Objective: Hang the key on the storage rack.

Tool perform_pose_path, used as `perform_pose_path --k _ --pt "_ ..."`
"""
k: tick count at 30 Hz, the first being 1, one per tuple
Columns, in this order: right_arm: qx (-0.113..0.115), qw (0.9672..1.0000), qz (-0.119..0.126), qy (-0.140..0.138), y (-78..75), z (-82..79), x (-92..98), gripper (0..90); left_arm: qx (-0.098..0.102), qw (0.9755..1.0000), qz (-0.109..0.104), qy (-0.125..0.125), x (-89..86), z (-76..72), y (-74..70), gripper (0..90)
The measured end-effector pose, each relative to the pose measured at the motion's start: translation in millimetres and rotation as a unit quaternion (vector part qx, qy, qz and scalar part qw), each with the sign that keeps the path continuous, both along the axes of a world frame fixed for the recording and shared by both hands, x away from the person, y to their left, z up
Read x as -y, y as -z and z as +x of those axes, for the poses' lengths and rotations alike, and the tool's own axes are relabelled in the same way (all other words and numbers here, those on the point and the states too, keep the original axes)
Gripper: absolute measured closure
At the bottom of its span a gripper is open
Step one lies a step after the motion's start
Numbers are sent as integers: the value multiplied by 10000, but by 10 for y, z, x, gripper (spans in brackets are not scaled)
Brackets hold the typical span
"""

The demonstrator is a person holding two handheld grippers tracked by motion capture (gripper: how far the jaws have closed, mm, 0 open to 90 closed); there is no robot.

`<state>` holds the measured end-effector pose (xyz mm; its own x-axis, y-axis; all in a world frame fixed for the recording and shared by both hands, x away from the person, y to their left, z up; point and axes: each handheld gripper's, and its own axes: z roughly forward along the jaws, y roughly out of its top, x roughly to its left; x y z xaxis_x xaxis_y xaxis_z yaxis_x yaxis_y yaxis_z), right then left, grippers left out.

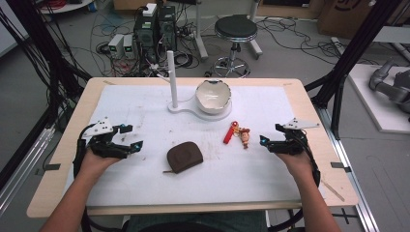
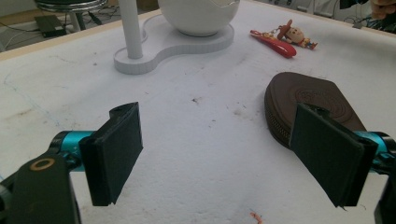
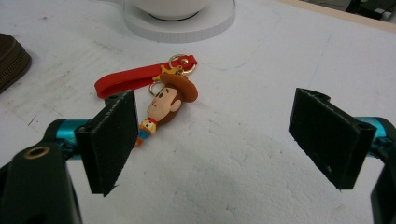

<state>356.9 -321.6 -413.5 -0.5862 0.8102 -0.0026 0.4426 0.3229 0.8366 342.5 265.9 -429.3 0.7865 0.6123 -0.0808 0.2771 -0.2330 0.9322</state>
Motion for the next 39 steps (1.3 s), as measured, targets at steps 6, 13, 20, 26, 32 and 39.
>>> perform_pose_path --k 6,13,20,26,32,39 --pt "35 10000 57 1 -10 -4 13 161 31 10000 -3 -18 -2 3 -2 173" --pt "105 9999 9 -3 -29 -30 -8 161 49 10000 -54 14 -10 -1 -5 173" --pt "101 9999 -29 -39 -13 -6 -32 161 58 10000 -3 35 -12 -3 -3 173" --pt "81 9999 -26 -68 1 15 -56 161 62 10000 6 23 -8 -8 -3 173" --pt "38 9998 -108 -152 52 85 -148 161 43 10000 43 14 -27 -29 9 173" --pt "-70 9991 -275 -326 112 213 -331 161 18 10000 66 -32 -80 -67 22 173"
